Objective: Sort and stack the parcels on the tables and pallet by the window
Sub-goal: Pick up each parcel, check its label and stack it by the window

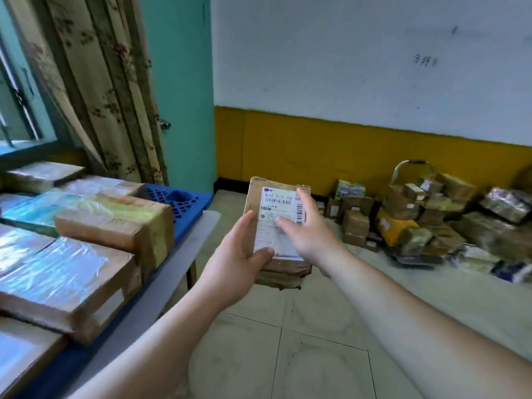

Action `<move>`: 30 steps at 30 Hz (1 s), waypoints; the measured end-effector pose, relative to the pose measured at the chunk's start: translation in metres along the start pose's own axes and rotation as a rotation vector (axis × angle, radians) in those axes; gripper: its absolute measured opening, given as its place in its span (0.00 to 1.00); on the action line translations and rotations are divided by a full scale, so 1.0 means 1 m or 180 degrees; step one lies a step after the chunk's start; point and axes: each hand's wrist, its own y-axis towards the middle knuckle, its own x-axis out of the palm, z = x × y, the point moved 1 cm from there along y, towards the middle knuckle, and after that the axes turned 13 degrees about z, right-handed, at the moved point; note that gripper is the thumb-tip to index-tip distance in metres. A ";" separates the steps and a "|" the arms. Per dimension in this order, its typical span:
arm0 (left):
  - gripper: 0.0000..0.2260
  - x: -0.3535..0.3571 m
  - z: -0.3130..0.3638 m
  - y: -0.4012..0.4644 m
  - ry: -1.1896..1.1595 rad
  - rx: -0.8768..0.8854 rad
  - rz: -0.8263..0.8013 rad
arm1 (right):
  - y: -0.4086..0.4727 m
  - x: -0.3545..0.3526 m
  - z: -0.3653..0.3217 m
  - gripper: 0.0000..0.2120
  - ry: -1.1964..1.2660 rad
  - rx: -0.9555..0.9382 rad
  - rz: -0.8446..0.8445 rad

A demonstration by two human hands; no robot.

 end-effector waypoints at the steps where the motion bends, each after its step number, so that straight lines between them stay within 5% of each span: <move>1: 0.34 0.006 -0.002 0.017 0.0005 0.0044 -0.0049 | 0.014 0.001 0.002 0.35 -0.0036 0.0010 0.0039; 14: 0.34 0.126 -0.009 0.199 0.0013 0.0066 -0.0191 | 0.223 0.010 0.066 0.36 -0.0276 -0.0007 0.0160; 21: 0.33 0.117 -0.014 0.279 0.0300 -0.0278 0.0440 | 0.328 0.074 0.050 0.34 -0.0017 -0.0298 -0.0560; 30: 0.33 0.023 -0.088 0.323 0.0515 -0.0986 0.1402 | 0.357 0.247 0.003 0.35 0.0430 -0.0540 -0.1793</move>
